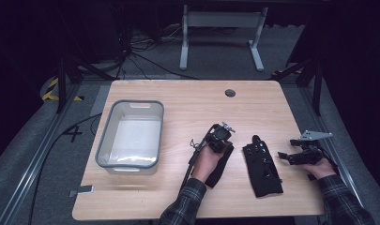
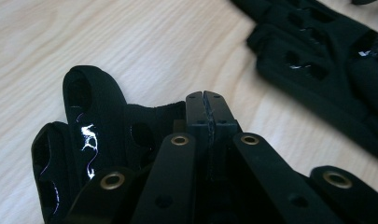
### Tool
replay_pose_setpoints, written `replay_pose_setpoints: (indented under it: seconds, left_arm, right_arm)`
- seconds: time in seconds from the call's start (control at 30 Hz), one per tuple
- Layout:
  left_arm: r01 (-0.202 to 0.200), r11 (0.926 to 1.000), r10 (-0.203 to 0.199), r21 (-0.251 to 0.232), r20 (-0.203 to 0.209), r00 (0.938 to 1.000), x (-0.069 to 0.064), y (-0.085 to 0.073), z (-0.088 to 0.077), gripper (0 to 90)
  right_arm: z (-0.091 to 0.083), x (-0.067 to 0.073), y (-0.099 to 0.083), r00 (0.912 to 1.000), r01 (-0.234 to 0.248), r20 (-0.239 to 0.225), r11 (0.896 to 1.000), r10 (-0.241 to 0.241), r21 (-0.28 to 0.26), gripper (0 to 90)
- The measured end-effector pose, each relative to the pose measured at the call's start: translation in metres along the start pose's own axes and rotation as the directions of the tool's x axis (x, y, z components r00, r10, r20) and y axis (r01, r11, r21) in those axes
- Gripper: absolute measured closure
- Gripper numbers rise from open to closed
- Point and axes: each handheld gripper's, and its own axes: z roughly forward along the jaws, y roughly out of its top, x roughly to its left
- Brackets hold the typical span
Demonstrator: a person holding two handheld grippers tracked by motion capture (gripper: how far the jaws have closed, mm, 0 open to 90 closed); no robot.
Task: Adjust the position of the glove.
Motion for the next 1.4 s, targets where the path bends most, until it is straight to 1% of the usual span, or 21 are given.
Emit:
replay_pose_setpoints:
  seconds: [0.03,0.07,0.13,0.17,0.27,0.33,0.37,0.4,0.5,0.57,0.67,0.73,0.83,0.93,1.03,1.07,1.13,1.2,1.23,1.33,1.4]
  left_arm:
    - [-0.005,1.0000,0.005,0.002,-0.004,1.0000,-0.001,0.001,0.001,89.9]
    - [-0.013,0.9999,0.013,0.000,0.006,0.9999,-0.004,0.003,0.003,89.9]
    - [-0.012,0.9999,0.012,0.002,0.009,0.9999,-0.005,0.003,0.003,89.9]
    - [-0.015,0.9999,0.015,-0.007,0.009,0.9998,-0.006,0.003,0.001,89.8]
    - [-0.010,0.9989,0.010,-0.046,0.016,0.9998,-0.007,0.004,-0.013,89.7]
    - [-0.018,0.9984,0.019,-0.054,0.010,0.9998,-0.007,0.002,-0.026,89.7]
    - [-0.018,0.9983,0.019,-0.056,0.014,0.9997,-0.007,0.000,-0.032,89.8]
    - [-0.012,0.9984,0.013,-0.056,0.015,0.9998,-0.007,-0.002,-0.038,89.8]
    - [-0.013,0.9979,0.012,-0.064,-0.013,0.9998,-0.006,-0.013,-0.055,89.8]
    - [0.001,0.9973,-0.003,-0.073,-0.033,0.9995,-0.002,-0.023,-0.065,89.7]
    - [0.035,0.9956,-0.040,-0.087,-0.056,0.9976,0.004,-0.037,-0.076,89.7]
    - [0.048,0.9956,-0.053,-0.081,-0.070,0.9962,0.009,-0.046,-0.081,89.3]
    - [0.073,0.9953,-0.078,-0.063,-0.083,0.9935,0.012,-0.059,-0.082,88.4]
    - [0.068,0.9974,-0.070,-0.026,-0.087,0.9938,0.012,-0.067,-0.080,88.4]
    - [0.047,0.9989,-0.046,0.008,-0.073,0.9963,0.008,-0.072,-0.076,88.4]
    - [0.038,0.9991,-0.036,0.019,-0.078,0.9963,0.006,-0.072,-0.074,88.5]
    - [0.015,0.9990,-0.012,0.042,-0.068,0.9976,0.000,-0.074,-0.071,88.6]
    - [0.008,0.9990,-0.005,0.044,-0.070,0.9975,-0.002,-0.074,-0.070,88.7]
    - [-0.007,0.9985,0.011,0.054,-0.071,0.9974,-0.006,-0.073,-0.069,88.8]
    - [-0.022,0.9979,0.026,0.061,-0.054,0.9982,-0.013,-0.073,-0.066,88.8]
    - [-0.029,0.9980,0.031,0.056,-0.037,0.9988,-0.019,-0.073,-0.063,88.8]
  right_arm:
    - [0.000,0.000,0.000,1.0000,0.000,0.000,1.000,0.000,0.000,14.6]
    - [0.000,0.000,0.000,1.0000,0.000,0.000,1.000,0.000,0.000,14.6]
    - [0.000,0.000,0.000,1.0000,0.000,0.000,1.000,0.000,0.000,14.6]
    - [0.000,0.000,0.000,1.0000,0.000,0.000,1.000,0.000,0.000,14.6]
    - [0.000,0.000,0.000,1.0000,0.000,0.000,1.000,0.000,0.000,14.6]
    - [0.000,0.000,0.000,1.0000,0.000,0.000,1.000,0.000,0.000,14.6]
    - [0.000,0.000,0.000,1.0000,0.000,0.000,1.000,0.000,0.000,14.6]
    - [0.000,0.000,0.000,1.0000,0.000,0.001,1.000,0.000,0.001,14.6]
    - [0.000,0.000,0.000,1.0000,0.001,-0.001,1.000,-0.001,0.001,14.6]
    - [0.000,0.000,0.000,1.0000,0.001,0.001,1.000,-0.001,0.001,14.6]
    - [0.000,0.000,0.000,1.0000,0.001,0.001,1.000,-0.001,0.001,14.6]
    - [0.000,0.000,0.000,1.0000,0.001,0.000,1.000,-0.001,0.001,14.6]
    - [0.000,0.000,0.000,1.0000,0.001,0.000,1.000,-0.001,0.001,14.6]
    - [0.000,0.000,0.000,1.0000,0.001,-0.001,1.000,-0.001,0.001,14.6]
    - [0.000,0.000,0.000,1.0000,0.001,-0.001,1.000,-0.001,0.000,14.6]
    - [0.000,0.000,0.000,1.0000,0.001,-0.001,1.000,-0.001,0.001,14.6]
    - [0.000,0.000,0.000,1.0000,0.001,-0.001,1.000,-0.001,0.001,14.6]
    - [0.000,0.000,0.000,1.0000,0.001,-0.001,1.000,-0.001,0.001,14.6]
    - [0.000,0.000,0.000,1.0000,0.001,0.001,1.000,-0.001,0.001,14.6]
    - [0.000,0.000,0.000,1.0000,0.001,0.001,1.000,-0.001,0.001,14.6]
    - [0.000,0.000,0.000,1.0000,0.001,0.001,1.000,-0.001,0.001,14.6]
